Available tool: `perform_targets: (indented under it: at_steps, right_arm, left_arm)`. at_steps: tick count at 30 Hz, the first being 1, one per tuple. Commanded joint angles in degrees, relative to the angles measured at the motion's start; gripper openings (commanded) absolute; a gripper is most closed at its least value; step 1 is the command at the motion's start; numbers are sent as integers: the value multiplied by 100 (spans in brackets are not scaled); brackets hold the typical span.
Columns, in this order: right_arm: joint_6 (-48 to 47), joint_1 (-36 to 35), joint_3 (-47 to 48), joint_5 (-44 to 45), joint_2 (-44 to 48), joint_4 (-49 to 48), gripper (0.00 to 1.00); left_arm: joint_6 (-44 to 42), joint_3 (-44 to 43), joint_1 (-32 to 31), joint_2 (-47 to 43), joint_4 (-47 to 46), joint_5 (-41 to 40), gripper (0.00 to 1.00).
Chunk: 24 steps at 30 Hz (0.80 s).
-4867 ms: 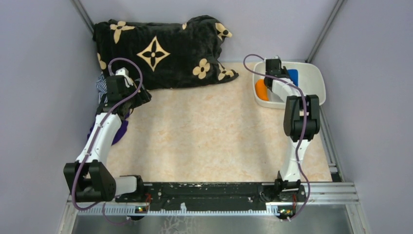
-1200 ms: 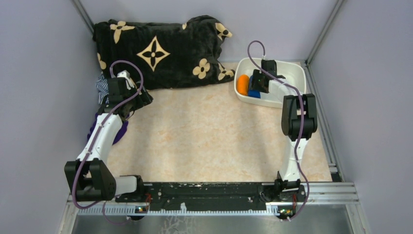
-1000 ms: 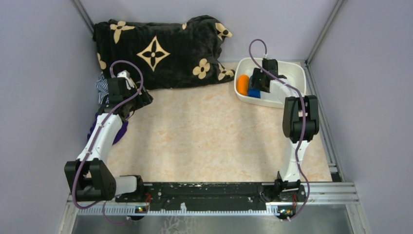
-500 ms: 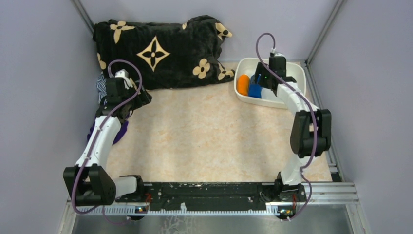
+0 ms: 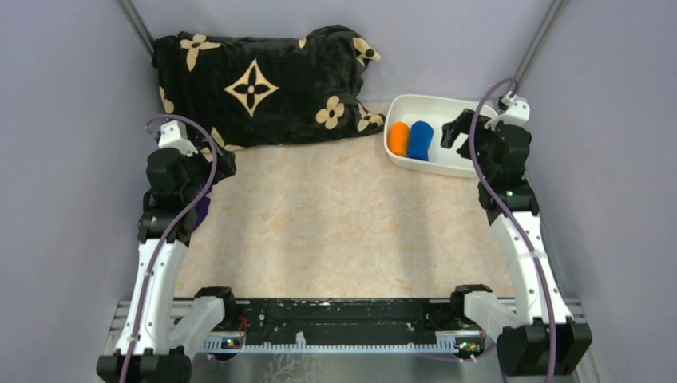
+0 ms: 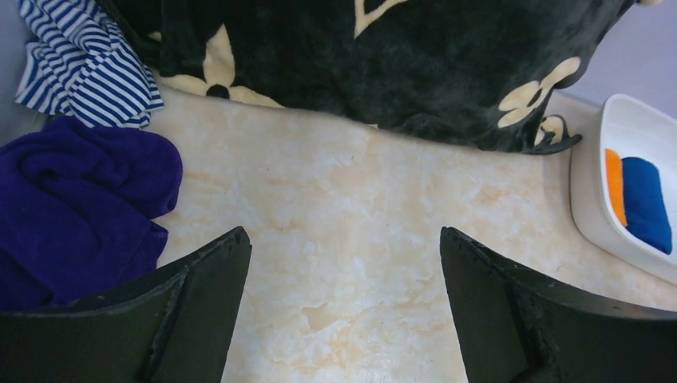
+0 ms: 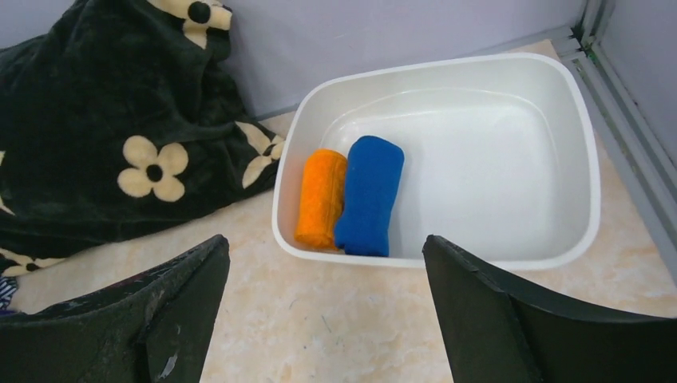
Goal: Roll the towels
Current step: Reset both arms
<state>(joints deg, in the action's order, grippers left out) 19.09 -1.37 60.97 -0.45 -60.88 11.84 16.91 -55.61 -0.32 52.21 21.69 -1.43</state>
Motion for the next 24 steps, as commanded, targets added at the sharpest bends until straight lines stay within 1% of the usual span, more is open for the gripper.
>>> perform_targets:
  at_steps: [1,5,9,15,20,24]
  right_arm:
    - [78,-11,-725,211,1064,-434,91]
    - [75,-13,-1523,316,1984,-829,92]
    - [103,-13,-2100,335,2399,-1087,92]
    - [2,-15,-2183,393,2344,-999,93]
    - [-62,-8,-2292,462,2262,-1050,94]
    - [-117,-13,-2308,700,2273,-1020,94]
  left_arm:
    - [19,377,-62,-836,-194,-487,94]
    - [-42,823,-59,-1489,-320,-817,95]
    - [-102,1193,-64,-1823,-517,-876,95]
    - [-130,1490,-93,-1816,-748,-736,95]
    - [-276,1538,-272,-1896,-637,-904,95]
    - [-283,1582,-370,-1901,-704,-952,94]
